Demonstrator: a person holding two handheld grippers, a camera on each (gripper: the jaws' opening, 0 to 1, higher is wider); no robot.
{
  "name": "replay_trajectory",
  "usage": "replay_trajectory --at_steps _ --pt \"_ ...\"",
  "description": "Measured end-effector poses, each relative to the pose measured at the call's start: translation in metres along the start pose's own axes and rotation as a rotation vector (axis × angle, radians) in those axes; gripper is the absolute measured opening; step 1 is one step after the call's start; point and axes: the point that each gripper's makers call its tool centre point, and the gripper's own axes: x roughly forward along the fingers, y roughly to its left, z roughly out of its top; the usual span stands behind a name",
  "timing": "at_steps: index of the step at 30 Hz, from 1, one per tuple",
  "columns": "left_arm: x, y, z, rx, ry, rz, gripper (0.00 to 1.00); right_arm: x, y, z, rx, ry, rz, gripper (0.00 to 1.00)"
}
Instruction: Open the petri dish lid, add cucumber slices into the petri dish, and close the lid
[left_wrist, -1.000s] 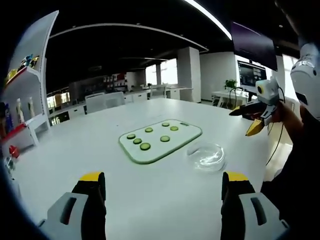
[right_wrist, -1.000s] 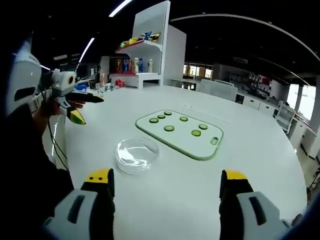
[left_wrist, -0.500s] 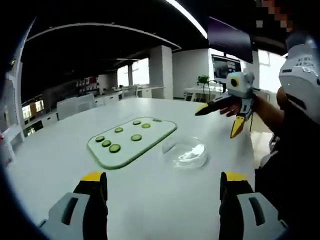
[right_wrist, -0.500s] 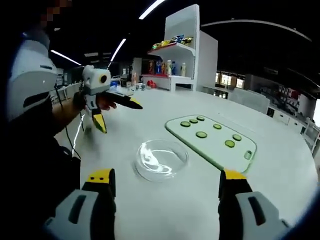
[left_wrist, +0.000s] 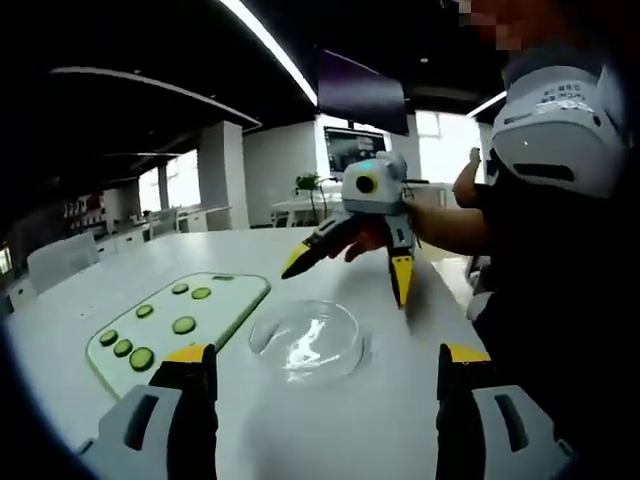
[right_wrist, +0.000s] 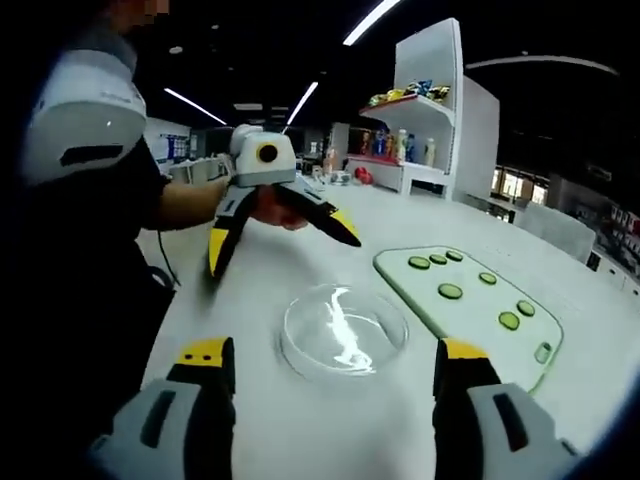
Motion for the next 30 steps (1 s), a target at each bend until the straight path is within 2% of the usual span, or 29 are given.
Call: replay_trajectory --at_steps 3,7,18,20,21,25,30 --pt "0.002 0.005 -0.004 0.0 -0.008 -0.018 0.87 0.0 -0.001 -0.001 0.012 -0.004 0.014 0.77" --pt "0.003 0.009 -0.004 -0.04 -0.049 -0.056 0.86 0.0 -0.002 -0.003 0.018 -0.004 0.037 0.76" --pt "0.02 0.013 -0.021 0.016 0.004 -0.075 0.79 0.009 -0.013 -0.015 -0.001 -0.009 0.071 0.72" --pt "0.023 0.016 -0.021 0.042 0.008 -0.063 0.75 0.009 -0.015 -0.022 -0.042 0.03 0.079 0.7" --pt "0.023 0.019 -0.021 0.072 0.011 -0.048 0.73 0.01 -0.016 -0.023 -0.039 0.025 0.086 0.7" --pt "0.025 0.017 -0.017 0.039 -0.021 -0.065 0.72 0.012 -0.017 -0.023 -0.002 -0.009 0.126 0.63" --pt "0.029 0.017 -0.025 0.068 0.012 -0.07 0.68 0.016 -0.021 -0.028 -0.007 -0.014 0.135 0.6"
